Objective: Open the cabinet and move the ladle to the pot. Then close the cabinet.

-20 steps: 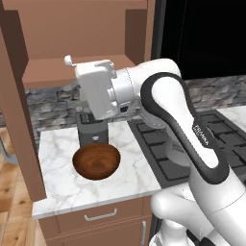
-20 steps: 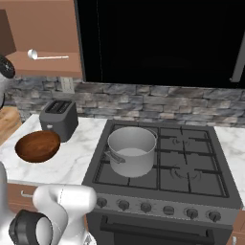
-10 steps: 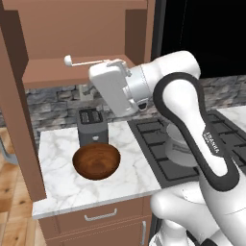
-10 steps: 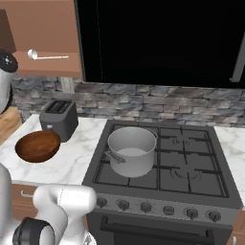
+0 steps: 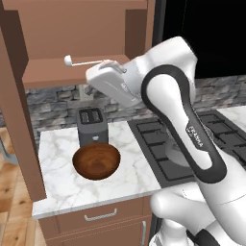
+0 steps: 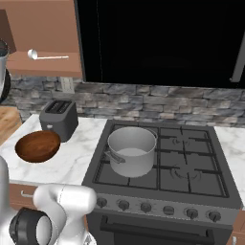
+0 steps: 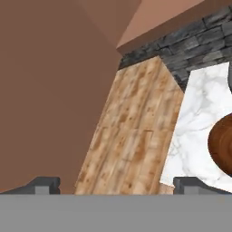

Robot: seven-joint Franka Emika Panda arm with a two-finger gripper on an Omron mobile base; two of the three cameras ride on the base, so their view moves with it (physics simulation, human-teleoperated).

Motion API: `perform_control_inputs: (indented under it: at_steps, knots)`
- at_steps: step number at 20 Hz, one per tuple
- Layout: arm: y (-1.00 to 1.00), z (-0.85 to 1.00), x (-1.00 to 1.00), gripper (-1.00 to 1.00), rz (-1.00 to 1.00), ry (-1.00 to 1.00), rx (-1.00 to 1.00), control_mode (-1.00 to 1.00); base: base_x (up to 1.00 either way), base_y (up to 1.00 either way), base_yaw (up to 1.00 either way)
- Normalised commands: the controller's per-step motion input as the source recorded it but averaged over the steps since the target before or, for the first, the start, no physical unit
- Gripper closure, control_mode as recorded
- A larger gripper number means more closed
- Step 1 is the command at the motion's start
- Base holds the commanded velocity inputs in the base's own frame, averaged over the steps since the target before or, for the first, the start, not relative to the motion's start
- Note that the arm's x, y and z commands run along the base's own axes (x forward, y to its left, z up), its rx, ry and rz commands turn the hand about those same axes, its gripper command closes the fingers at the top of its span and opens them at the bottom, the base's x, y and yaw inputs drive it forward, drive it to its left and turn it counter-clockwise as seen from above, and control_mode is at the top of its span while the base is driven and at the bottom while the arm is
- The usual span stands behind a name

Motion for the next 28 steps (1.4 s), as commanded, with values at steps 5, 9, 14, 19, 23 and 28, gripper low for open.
perform_control_inputs:
  at_steps: [5,9,14,19,23,28]
  knots:
    - [-0.07,0.00,0.16,-1.00,-0.08,-0.19,-0.29,-1.00,0.00,0.00,0.00]
    - [-0.10,0.00,0.30,-1.00,-0.08,-0.21,-0.28,-1.00,0.00,0.00,0.00]
    - [-0.10,-0.05,0.40,-1.00,-0.09,-0.25,-0.26,-1.00,0.00,0.00,0.00]
    - [-0.18,-0.20,0.30,-1.00,-0.07,-0.28,-0.20,-1.00,0.00,0.00,0.00]
    - [-0.17,-0.16,0.36,-1.00,-0.04,-0.24,-0.13,-1.00,0.00,0.00,0.00]
    - [-0.09,-0.02,0.55,-1.00,-0.03,-0.16,-0.07,-1.00,0.00,0.00,0.00]
